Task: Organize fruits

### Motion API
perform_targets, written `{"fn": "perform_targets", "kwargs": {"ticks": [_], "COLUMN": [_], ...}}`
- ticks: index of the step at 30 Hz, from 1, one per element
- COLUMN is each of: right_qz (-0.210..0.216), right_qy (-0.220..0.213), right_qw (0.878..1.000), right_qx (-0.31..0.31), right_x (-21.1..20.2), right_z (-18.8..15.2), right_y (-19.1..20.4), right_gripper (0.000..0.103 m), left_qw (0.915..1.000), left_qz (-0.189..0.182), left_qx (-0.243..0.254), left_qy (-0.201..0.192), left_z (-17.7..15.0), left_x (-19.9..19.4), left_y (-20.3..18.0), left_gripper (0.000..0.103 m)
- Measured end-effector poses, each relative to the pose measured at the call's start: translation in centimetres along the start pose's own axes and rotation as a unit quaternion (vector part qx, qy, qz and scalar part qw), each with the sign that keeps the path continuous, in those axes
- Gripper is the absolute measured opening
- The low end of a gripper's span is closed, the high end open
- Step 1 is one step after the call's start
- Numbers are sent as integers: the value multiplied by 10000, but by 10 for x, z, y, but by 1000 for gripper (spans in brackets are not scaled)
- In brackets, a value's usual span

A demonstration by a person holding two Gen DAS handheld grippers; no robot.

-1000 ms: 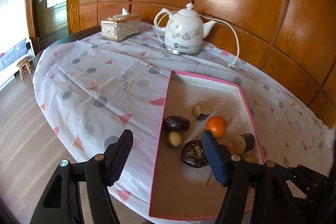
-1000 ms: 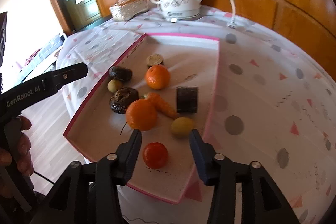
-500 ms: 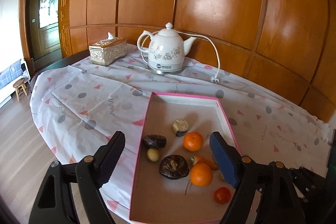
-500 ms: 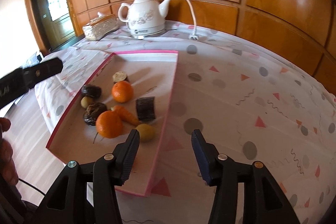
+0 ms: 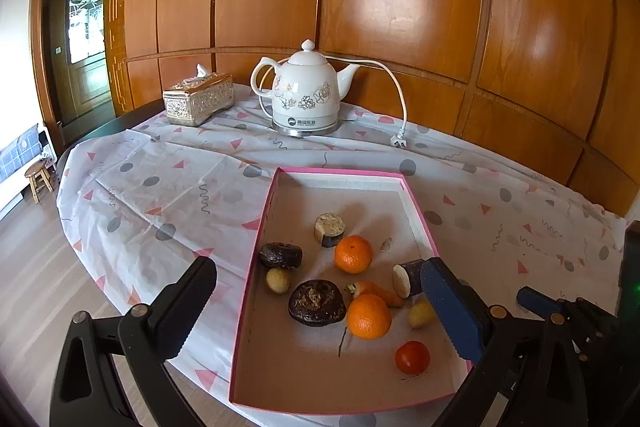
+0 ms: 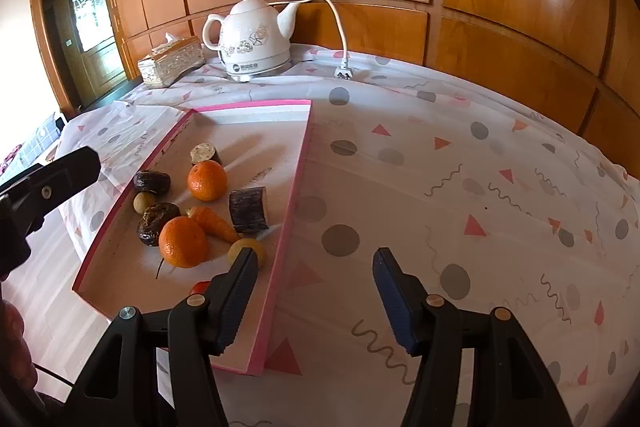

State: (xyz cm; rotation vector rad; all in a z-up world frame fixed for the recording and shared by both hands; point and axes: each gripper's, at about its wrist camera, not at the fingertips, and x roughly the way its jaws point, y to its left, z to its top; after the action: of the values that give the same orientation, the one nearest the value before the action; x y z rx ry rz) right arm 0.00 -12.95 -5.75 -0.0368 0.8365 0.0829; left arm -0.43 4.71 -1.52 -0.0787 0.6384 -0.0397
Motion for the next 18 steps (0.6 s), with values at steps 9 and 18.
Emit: {"fn": "perform_targets", "kwargs": {"ticks": [9, 18], "right_qz": [-53, -53], "right_qy": [42, 64], "right_qw": [9999, 9999], "right_qx": [105, 64], "right_x": [0, -1], "right_z": [-3, -4], "right_y": [-6, -5], "right_gripper": [61, 61], "left_qw": [9999, 9997], "left_qz": [36, 164], "left_qx": [-120, -200], "left_qy": [-36, 18], "left_z": [0, -1], "left_x": [-5, -5], "left_y": [3, 2], "left_gripper": [103, 103]}}
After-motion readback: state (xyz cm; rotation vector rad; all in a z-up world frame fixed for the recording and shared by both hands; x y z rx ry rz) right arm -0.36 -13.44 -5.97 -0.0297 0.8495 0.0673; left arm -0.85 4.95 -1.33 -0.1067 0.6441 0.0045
